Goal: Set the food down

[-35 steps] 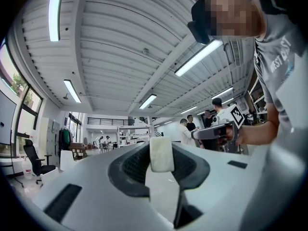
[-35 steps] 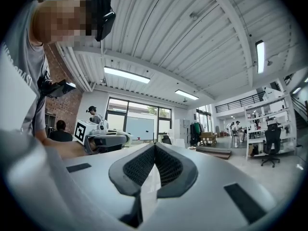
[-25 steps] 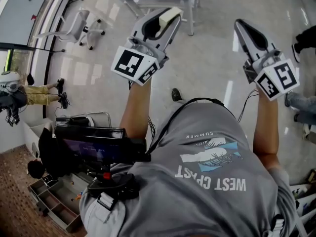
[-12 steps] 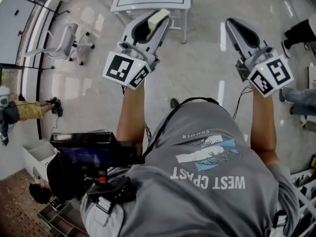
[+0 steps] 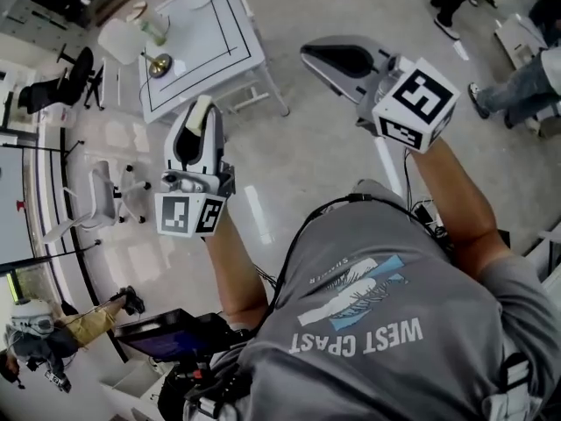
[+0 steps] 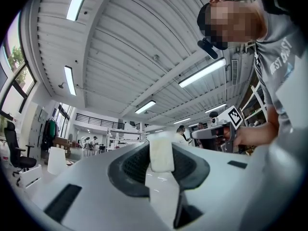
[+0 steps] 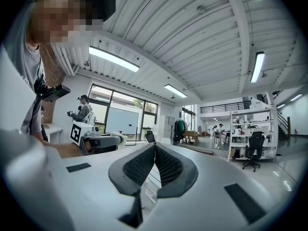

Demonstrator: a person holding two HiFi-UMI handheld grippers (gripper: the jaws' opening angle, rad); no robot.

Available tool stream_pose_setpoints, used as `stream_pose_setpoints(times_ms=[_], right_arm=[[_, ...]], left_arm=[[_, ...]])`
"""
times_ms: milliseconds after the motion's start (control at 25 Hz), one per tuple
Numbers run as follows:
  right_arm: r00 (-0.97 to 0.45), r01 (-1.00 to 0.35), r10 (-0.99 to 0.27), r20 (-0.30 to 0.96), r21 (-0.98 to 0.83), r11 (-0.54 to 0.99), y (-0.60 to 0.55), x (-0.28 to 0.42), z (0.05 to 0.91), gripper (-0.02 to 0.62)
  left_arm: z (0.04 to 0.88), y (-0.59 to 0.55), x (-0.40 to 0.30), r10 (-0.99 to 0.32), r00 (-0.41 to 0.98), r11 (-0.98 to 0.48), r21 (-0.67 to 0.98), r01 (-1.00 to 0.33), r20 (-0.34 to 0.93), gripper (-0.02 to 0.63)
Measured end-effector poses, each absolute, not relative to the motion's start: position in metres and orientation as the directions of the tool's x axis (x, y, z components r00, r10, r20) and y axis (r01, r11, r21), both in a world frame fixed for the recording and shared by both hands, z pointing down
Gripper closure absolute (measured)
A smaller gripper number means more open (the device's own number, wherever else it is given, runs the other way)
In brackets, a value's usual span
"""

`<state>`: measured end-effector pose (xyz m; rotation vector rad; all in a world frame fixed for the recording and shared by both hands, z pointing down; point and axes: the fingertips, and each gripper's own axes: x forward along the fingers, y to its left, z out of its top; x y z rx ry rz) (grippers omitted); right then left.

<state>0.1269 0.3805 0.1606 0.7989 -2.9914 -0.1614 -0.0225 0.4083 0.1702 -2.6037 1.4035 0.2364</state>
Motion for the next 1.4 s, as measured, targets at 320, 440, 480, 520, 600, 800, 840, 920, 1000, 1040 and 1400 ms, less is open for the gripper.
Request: stream_pose_setpoints(times_ms=[320,440,480,520,600,800,840,920,1000,1040,1400], right_arm=[[-0.879,-0.475,-0.476,0.004,0.068,0.877,0.322,0.149,0.171,0.586],[-0.895,-0.446,-0.446,-0.004,0.056,0.893,0.294,0.156,0.172,0.586],[-0.901,-0.432,-0.433,-0.005,0.055,0.9,0.285,0.157,0.172,0.586],[-0.908,-0.419,-0.42,-0.005,0.054,0.906,0.276,0.159,0.172,0.586],[-0.917,-0.4,-0.4,-0.005,0.047,0.915,0.257,0.162,0.17,0.586],[-0.92,-0.391,-0.391,0.002,0.035,0.92,0.228,0.172,0.169,0.586],[-0.925,-0.381,-0.381,0.0,0.042,0.924,0.225,0.17,0.168,0.586],[-0.933,-0.359,-0.359,-0.008,0.059,0.932,0.217,0.165,0.165,0.586],[-0.938,-0.345,-0.345,-0.011,0.064,0.936,0.209,0.16,0.165,0.586],[-0.94,-0.34,-0.34,-0.01,0.061,0.939,0.207,0.158,0.167,0.586],[-0.94,-0.342,-0.342,-0.007,0.039,0.939,0.17,0.107,0.169,0.586]], left_arm=[[0.173,0.358,-0.004,-0.834,0.519,-0.512,-0.09,-0.854,-0.187,0.5],[0.171,0.336,0.001,-0.853,0.49,-0.48,-0.102,-0.871,-0.176,0.5],[0.169,0.327,0.003,-0.859,0.48,-0.469,-0.103,-0.877,-0.176,0.5],[0.168,0.319,0.005,-0.864,0.472,-0.46,-0.104,-0.882,-0.174,0.5],[0.167,0.302,0.011,-0.873,0.459,-0.446,-0.109,-0.888,-0.166,0.5],[0.173,0.273,0.024,-0.876,0.46,-0.45,-0.095,-0.888,-0.143,0.5],[0.174,0.269,0.025,-0.878,0.456,-0.446,-0.098,-0.889,-0.142,0.5],[0.174,0.261,0.025,-0.882,0.448,-0.436,-0.11,-0.893,-0.146,0.5],[0.175,0.252,0.026,-0.882,0.447,-0.432,-0.122,-0.894,-0.149,0.5],[0.176,0.25,0.026,-0.882,0.447,-0.432,-0.124,-0.893,-0.149,0.5],[0.163,0.198,-0.004,-0.857,0.486,-0.471,-0.122,-0.873,-0.171,0.5]])
